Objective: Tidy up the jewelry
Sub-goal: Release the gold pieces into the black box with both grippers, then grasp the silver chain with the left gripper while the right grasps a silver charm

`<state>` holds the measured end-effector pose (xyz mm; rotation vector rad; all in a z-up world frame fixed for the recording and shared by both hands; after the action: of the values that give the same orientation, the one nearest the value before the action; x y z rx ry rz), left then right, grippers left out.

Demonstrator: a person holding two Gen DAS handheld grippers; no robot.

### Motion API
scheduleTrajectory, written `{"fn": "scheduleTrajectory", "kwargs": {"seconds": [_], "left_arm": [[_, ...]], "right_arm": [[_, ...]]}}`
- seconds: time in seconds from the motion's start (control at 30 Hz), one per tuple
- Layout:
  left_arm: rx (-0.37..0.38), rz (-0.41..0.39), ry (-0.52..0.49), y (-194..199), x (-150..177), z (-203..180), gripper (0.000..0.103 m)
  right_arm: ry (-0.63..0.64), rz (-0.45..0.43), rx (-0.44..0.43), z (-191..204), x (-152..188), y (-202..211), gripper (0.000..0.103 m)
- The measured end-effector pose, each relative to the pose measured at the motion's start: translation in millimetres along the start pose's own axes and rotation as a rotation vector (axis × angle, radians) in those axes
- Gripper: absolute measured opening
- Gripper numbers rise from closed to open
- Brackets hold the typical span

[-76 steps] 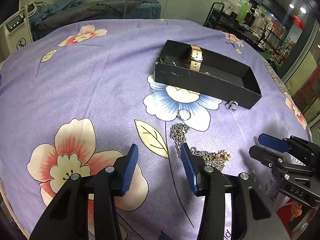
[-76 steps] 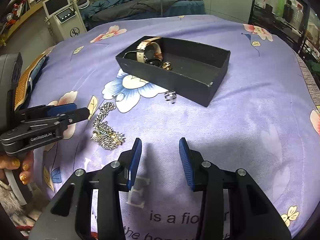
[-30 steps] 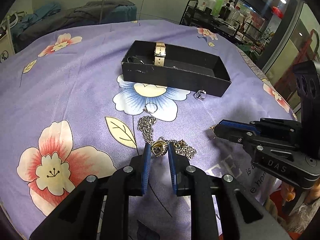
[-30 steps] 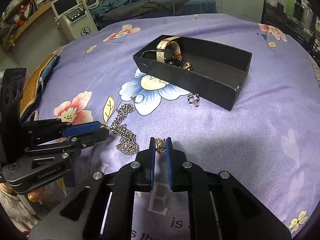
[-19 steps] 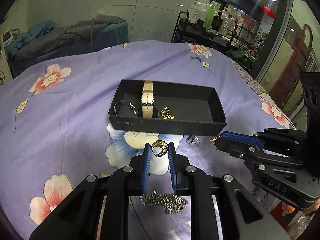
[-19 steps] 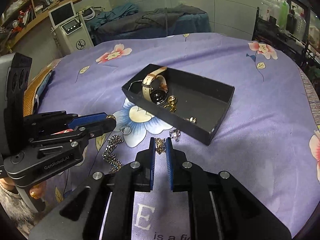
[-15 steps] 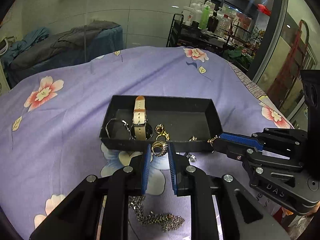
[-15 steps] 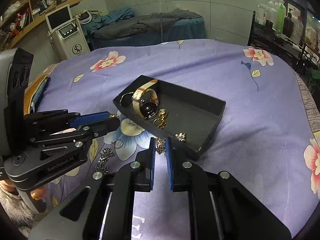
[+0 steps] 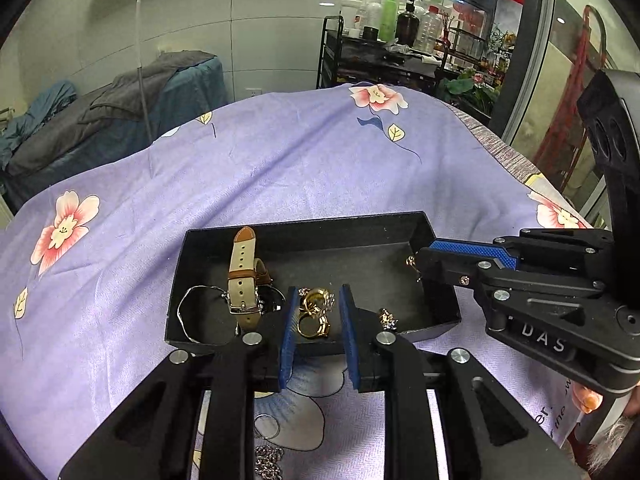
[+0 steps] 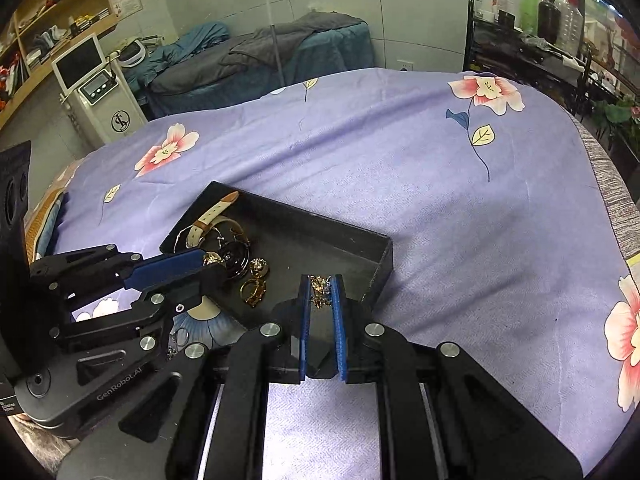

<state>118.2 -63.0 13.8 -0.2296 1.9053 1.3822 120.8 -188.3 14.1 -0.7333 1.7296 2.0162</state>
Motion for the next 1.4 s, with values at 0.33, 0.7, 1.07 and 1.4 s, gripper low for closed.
{"fn": "scheduleTrajectory", "kwargs": {"seconds": [0.33,0.7,1.07,1.4], "left_arm": [[-0.032,-0.021,0.019,10,8,10,0.058],[-0.062,-0.005,0.125,34,52,35,0.076],[-0.13,0.074,0.267,46,124,77,0.068],[-0.071,0.05,0.211,37,106,59,0.05]], "right_arm": [[-0.004,-0.024,0.036,0,0,4,0.022],[-0.016,-0.042,0.063,2,36,35,0.056],[0.014,0.086,0.004,31,94,13,0.055],[0.057,0.09,0.004,49,87,0,0.044]]}}
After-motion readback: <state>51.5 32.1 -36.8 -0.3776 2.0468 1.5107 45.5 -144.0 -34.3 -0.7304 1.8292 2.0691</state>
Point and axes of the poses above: each gripper's, at about its wrist camera, not at the fingertips, and y roughly against the way its jaws point, z to its left, x to its underside, the point moved 2 cm from there along -y, roughly the way its jaws point, and after that the axes turned 5 degrees about x, right-handed, at the moved point
